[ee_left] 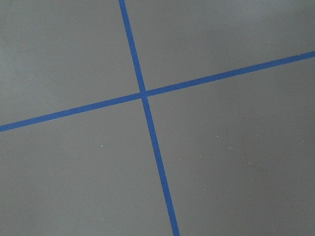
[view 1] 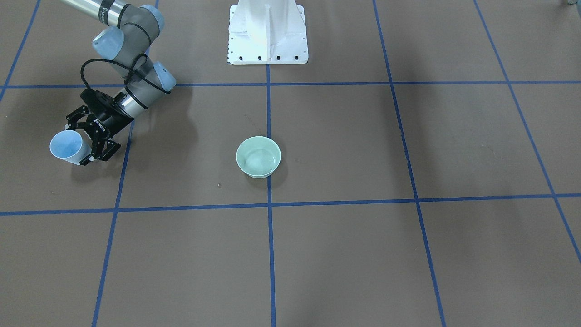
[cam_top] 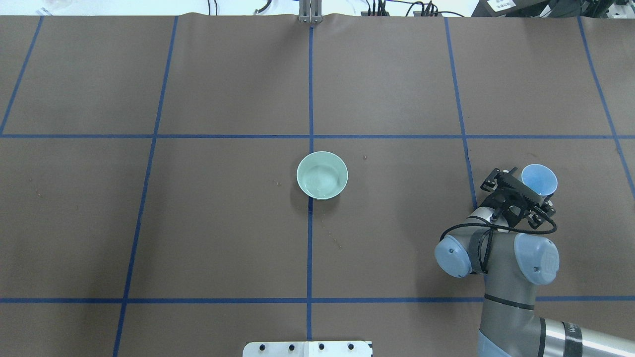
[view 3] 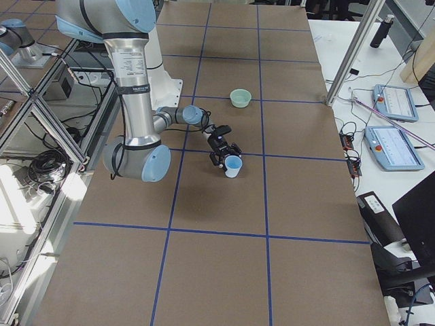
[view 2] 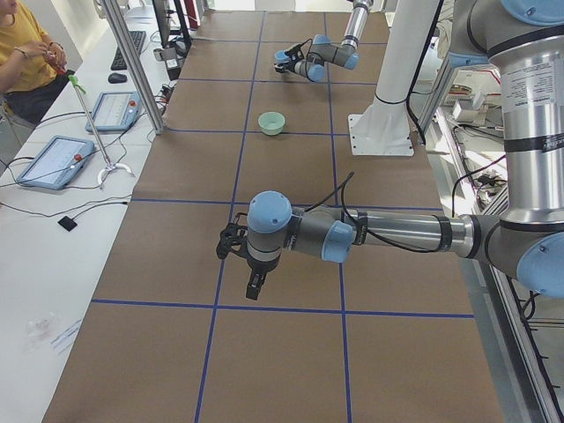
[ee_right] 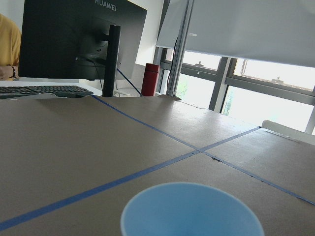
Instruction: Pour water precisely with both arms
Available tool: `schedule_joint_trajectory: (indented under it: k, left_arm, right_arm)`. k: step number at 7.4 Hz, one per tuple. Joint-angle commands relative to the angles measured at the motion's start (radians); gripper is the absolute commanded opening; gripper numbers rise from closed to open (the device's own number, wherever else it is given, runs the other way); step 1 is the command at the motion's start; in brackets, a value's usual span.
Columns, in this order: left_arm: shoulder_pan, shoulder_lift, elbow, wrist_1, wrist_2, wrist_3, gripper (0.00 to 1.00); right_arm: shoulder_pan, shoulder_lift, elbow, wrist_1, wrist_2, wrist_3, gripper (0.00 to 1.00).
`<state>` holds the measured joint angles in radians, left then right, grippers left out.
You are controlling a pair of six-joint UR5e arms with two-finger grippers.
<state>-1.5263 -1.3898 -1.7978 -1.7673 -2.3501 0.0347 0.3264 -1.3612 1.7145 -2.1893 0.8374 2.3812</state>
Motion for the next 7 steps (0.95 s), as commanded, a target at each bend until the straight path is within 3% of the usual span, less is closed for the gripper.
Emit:
schedule_joint_trajectory:
  k: [1,2,4,5,7]
  left_arm:
    - [0.000,0.000,0.000,-0.001,0.000,0.001,0.99]
    - [0.000,0.000,0.000,-0.001,0.000,0.001,0.99]
    - [0.000,0.000,0.000,-0.001,0.000,0.001,0.99]
    - [0.000,0.000,0.000,-0.001,0.000,0.001,0.99]
    - [0.000,0.000,0.000,0.000,0.000,-0.001,0.99]
  right_arm:
    - [0.002,-0.004,-0.007,-0.001,0.002,0.004,0.98]
    - [0.003,-0.006,-0.007,-0.003,-0.001,0.013,0.84]
    - [0.008,-0.021,-0.003,-0.004,-0.004,0.015,0.12]
    - [0.019,-0.025,0.003,-0.004,-0.009,0.015,0.00]
    - [0.040,-0.024,0.014,-0.004,-0.034,0.004,0.00]
